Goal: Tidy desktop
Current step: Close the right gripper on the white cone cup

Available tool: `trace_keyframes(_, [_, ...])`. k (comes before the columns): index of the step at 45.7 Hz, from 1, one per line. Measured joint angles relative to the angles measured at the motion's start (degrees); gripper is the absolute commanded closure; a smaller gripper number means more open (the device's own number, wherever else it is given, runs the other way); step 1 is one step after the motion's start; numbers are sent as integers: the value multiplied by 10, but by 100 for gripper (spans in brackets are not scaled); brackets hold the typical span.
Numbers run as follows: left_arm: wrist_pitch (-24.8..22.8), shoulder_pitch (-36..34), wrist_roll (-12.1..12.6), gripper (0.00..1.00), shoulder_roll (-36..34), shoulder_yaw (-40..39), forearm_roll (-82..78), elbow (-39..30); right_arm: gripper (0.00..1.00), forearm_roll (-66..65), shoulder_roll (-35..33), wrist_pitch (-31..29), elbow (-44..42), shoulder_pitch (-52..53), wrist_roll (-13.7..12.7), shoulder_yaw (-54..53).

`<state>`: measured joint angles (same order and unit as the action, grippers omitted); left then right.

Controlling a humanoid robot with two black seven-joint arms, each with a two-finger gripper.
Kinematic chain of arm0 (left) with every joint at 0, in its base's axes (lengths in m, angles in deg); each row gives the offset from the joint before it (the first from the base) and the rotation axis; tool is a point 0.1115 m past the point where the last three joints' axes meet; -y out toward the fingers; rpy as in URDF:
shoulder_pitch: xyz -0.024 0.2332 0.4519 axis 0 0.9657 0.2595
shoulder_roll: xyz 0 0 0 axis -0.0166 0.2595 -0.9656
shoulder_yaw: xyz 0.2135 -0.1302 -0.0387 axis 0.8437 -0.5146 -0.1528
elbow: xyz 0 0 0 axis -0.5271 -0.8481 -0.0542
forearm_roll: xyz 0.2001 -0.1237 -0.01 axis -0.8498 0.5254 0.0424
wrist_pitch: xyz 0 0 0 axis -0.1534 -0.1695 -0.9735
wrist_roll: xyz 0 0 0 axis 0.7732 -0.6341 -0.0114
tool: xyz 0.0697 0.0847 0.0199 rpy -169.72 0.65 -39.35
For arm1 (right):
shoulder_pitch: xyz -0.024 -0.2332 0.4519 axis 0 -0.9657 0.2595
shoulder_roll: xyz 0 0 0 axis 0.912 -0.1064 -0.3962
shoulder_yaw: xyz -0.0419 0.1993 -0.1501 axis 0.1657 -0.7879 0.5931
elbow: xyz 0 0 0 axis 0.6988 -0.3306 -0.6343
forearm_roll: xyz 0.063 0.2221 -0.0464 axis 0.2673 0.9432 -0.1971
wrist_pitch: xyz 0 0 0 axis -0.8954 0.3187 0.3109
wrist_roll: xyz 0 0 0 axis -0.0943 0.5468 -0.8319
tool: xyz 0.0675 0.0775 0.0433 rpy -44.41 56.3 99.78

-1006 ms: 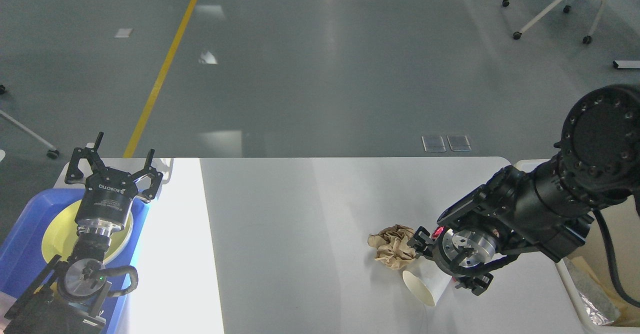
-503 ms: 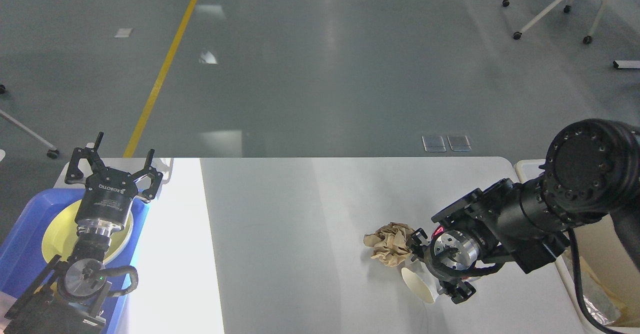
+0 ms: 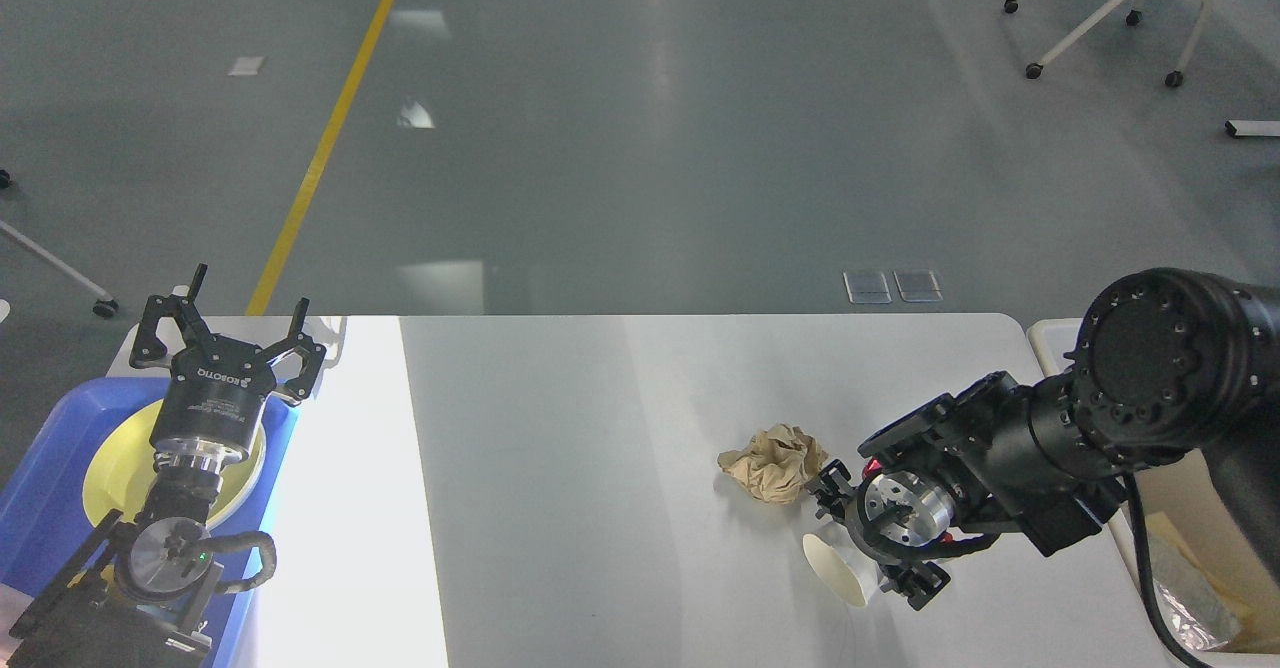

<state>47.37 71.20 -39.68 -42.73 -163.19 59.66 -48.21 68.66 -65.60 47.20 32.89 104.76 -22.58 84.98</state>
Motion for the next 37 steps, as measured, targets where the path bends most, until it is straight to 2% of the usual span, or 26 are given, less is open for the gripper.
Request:
trace_keyframes(5, [0,0,0,3,0,0,0,0,25,0,5,0,-5,-4,0,-2])
trace_keyframes(12, [0,0,0,3,0,0,0,0,64,3,11,-1,-11,-11,0,-2])
trace_keyframes(20, [0,0,0,3,0,0,0,0,99,7,12,-1,-11,-12,-1,-2])
trace_keyframes(37, [0,0,0,3,0,0,0,0,100,14,4,-27,23,21,-3,-3])
